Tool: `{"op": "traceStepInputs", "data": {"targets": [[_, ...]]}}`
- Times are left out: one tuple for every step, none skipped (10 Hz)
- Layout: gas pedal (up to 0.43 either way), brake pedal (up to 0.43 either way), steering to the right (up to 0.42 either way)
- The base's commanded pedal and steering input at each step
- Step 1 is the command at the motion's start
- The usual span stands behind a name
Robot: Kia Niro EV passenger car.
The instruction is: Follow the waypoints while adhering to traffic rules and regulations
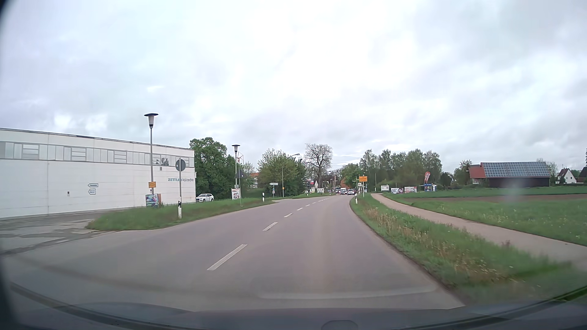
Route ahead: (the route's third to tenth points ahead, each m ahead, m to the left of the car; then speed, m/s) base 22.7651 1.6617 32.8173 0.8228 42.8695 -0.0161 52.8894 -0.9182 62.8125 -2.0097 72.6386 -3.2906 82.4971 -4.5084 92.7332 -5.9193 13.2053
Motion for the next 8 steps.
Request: {"op": "traceStepInputs", "data": {"targets": [[0.130, 0.000, 0.015], [0.130, 0.000, 0.012], [0.130, 0.000, 0.012], [0.138, 0.000, 0.012], [0.150, 0.000, 0.012], [0.150, 0.000, 0.012], [0.150, 0.000, 0.012], [0.150, 0.000, 0.012]]}}
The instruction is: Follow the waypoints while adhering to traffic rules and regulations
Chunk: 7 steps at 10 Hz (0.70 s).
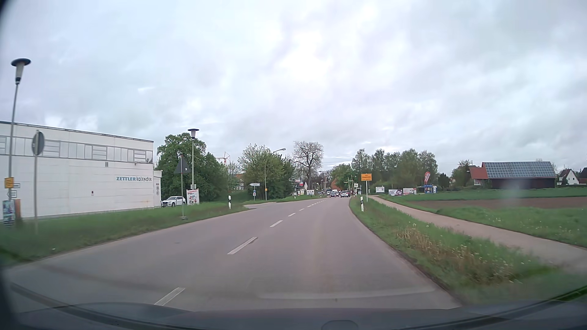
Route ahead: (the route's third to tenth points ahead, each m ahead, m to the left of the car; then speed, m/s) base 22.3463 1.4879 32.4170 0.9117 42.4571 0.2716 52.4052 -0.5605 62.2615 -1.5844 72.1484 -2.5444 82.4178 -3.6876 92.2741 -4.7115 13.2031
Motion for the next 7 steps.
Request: {"op": "traceStepInputs", "data": {"targets": [[0.150, 0.000, 0.012], [0.150, 0.000, 0.011], [0.150, 0.000, 0.012], [0.150, 0.000, 0.011], [0.150, 0.000, 0.011], [0.150, 0.000, 0.011], [0.150, 0.000, 0.011]]}}
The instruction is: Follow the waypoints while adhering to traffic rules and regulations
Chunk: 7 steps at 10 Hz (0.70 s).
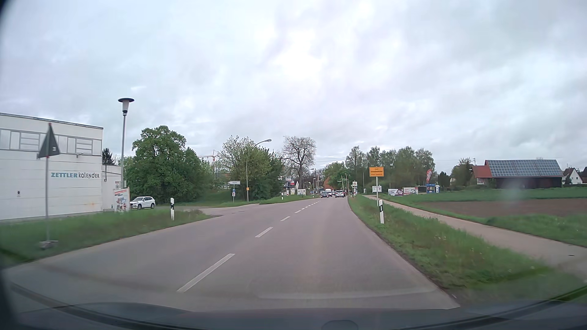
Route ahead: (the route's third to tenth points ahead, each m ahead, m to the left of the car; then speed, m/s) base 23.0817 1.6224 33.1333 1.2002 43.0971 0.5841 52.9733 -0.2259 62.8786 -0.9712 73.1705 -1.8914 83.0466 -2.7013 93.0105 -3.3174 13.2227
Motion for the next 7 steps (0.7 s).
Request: {"op": "traceStepInputs", "data": {"targets": [[0.150, 0.000, 0.011], [0.150, 0.000, 0.011], [0.150, 0.000, 0.011], [0.150, 0.000, 0.011], [0.138, 0.000, 0.011], [0.138, 0.000, 0.012], [0.130, 0.000, 0.012]]}}
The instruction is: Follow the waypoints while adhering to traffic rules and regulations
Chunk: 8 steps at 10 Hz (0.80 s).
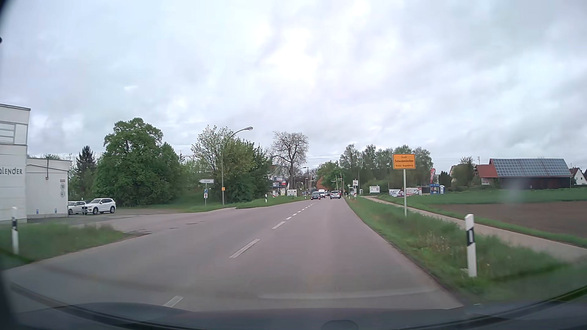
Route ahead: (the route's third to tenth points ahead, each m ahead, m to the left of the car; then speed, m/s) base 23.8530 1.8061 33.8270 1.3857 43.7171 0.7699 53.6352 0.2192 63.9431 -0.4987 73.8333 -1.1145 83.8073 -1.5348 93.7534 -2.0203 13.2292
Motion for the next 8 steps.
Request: {"op": "traceStepInputs", "data": {"targets": [[0.118, 0.000, 0.012], [0.118, 0.000, 0.013], [0.118, 0.000, 0.013], [0.118, 0.000, 0.013], [0.118, 0.000, 0.012], [0.110, 0.000, 0.012], [0.110, 0.000, 0.013], [0.110, 0.000, 0.013]]}}
